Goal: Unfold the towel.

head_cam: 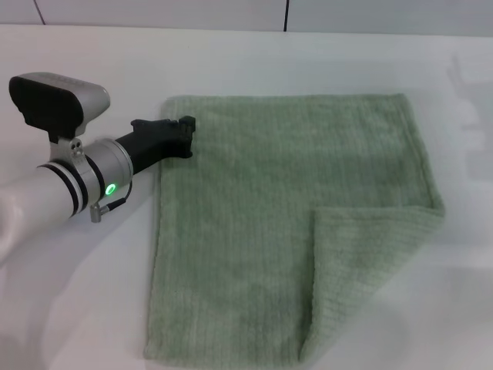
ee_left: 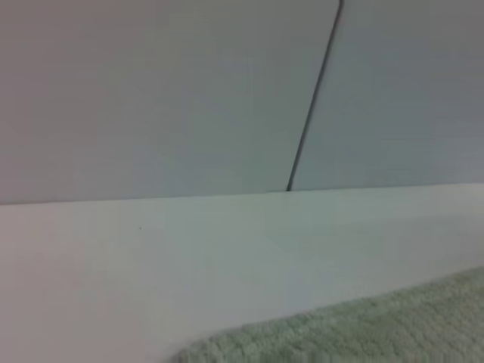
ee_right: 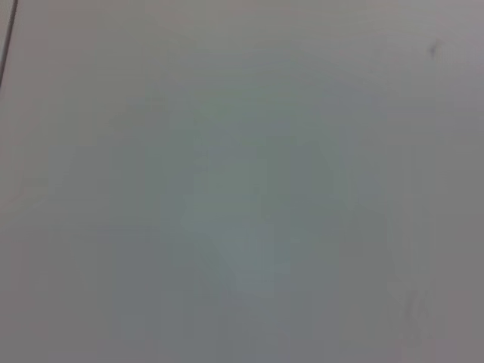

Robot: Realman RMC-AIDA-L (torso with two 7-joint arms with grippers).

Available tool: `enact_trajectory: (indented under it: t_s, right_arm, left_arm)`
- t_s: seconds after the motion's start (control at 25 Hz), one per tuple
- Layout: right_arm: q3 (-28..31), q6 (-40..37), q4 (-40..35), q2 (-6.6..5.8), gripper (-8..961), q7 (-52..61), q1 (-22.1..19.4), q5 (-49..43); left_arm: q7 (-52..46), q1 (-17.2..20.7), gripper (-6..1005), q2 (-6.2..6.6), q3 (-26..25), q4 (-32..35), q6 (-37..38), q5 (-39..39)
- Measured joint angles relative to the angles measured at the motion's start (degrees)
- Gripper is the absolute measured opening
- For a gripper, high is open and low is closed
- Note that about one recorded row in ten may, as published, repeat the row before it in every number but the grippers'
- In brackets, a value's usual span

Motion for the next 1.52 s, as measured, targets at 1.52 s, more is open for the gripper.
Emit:
enact_trajectory:
  t_s: [1.52]
  right_arm:
    - [-2.0,0.9,-0.8,0.09,770,0.6,0.2,-0.6]
  left_arm:
    - [-0.2,-0.7,-1,-0.24,1.2,-1.5,-0.6,0.1]
